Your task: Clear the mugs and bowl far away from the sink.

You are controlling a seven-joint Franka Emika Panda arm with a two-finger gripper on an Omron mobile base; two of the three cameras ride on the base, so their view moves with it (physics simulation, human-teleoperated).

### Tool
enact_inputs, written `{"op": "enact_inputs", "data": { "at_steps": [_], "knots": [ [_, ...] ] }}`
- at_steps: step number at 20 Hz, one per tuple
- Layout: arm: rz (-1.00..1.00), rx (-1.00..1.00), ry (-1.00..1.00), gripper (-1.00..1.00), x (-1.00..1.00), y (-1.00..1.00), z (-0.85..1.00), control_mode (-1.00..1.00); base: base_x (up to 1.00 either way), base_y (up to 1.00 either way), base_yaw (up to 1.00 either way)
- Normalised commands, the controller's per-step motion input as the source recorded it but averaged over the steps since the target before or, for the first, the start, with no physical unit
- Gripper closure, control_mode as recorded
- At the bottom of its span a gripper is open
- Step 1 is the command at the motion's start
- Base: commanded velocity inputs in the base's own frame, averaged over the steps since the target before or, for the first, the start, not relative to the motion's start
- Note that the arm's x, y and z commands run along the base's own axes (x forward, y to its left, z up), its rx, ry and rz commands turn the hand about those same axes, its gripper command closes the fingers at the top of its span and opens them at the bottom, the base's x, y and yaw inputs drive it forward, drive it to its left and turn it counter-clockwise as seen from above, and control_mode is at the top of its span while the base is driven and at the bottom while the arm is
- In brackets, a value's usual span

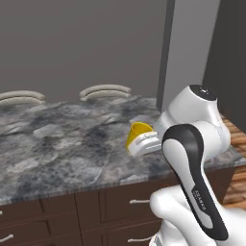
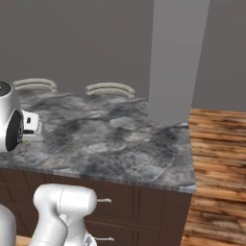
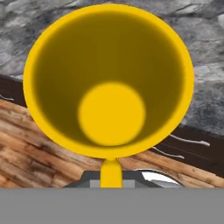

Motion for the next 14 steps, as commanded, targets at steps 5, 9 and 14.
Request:
{"op": "enact_inputs", "data": {
  "at_steps": [5,9,14],
  "knots": [
    [0.0,-0.08,0.05,1.0,0.62,0.09,-0.5,-1.0,0.0,0.0,0.0],
    [0.0,-0.11,0.09,1.0,1.0,0.06,-0.73,-1.0,0.0,0.0,0.0],
    [0.0,-0.04,0.15,1.0,0.86,0.0,-0.55,-1.0,0.0,0.0,0.0]
  ]
}}
